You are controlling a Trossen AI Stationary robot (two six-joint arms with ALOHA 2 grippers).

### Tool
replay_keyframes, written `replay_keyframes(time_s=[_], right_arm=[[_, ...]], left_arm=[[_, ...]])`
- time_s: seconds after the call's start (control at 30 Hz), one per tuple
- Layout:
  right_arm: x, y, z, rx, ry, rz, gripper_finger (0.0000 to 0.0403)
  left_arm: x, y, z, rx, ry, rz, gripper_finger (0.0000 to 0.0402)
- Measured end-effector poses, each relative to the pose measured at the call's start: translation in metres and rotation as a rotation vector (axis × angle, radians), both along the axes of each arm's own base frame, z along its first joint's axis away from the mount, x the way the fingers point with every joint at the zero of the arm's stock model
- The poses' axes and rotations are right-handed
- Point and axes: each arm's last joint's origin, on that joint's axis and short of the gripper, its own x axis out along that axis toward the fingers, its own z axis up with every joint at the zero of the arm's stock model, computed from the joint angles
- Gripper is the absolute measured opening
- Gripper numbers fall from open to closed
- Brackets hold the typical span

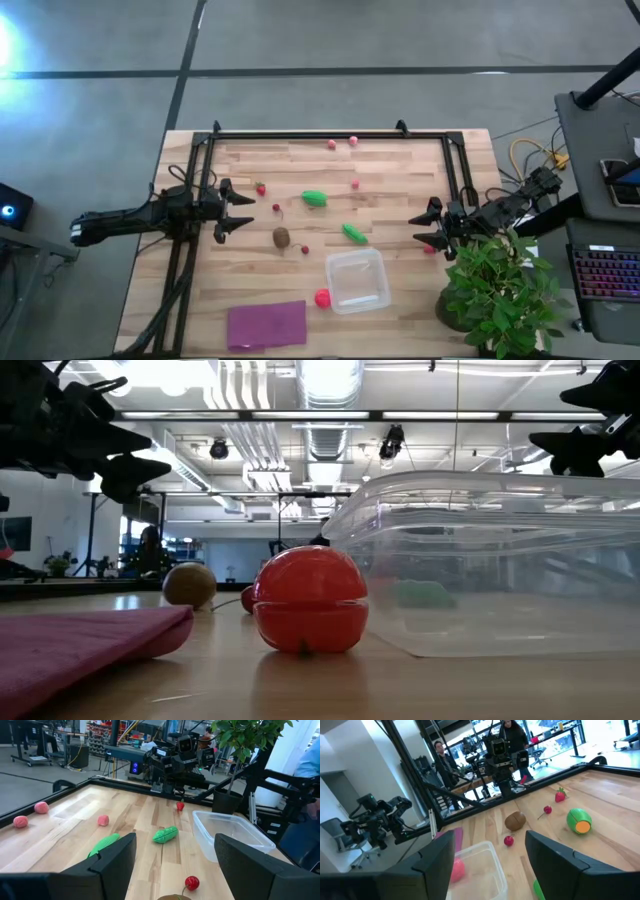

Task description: Pick and placing Produce into tupperware

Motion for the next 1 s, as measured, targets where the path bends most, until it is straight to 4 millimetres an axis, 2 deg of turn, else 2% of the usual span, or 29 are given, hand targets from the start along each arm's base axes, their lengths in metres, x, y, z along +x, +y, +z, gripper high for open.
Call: replay_keyframes(time_s=[0.3, 0.47, 0.6, 0.8, 1.0], right_arm=[[0.0, 0.0, 0.001, 0.009, -0.008, -0.001, 0.0233], [-0.002, 0.0, 0.019, 0.175, -0.171, 0.065, 0.0233], [-0.004, -0.004, 0.03, 0.166, -0.255, -0.002, 0.0233], [-0.007, -0.01, 0.048, 0.084, -0.12, -0.076, 0.0233], [-0.016, -0.015, 0.069, 0.067, -0.095, -0.075, 0.0233]], left_arm=[[0.0, 0.0, 0.0, 0.0, 0.0, 0.0, 0.0255], [0.0, 0.0, 0.0, 0.0, 0.001, 0.0, 0.0255], [0.0, 0.0, 0.0, 0.0, 0.0, 0.0, 0.0255], [0.0, 0.0, 0.0, 0.0, 0.0, 0.001, 0.0255], [0.0, 0.0, 0.0, 0.0, 0.0, 0.001, 0.0255]])
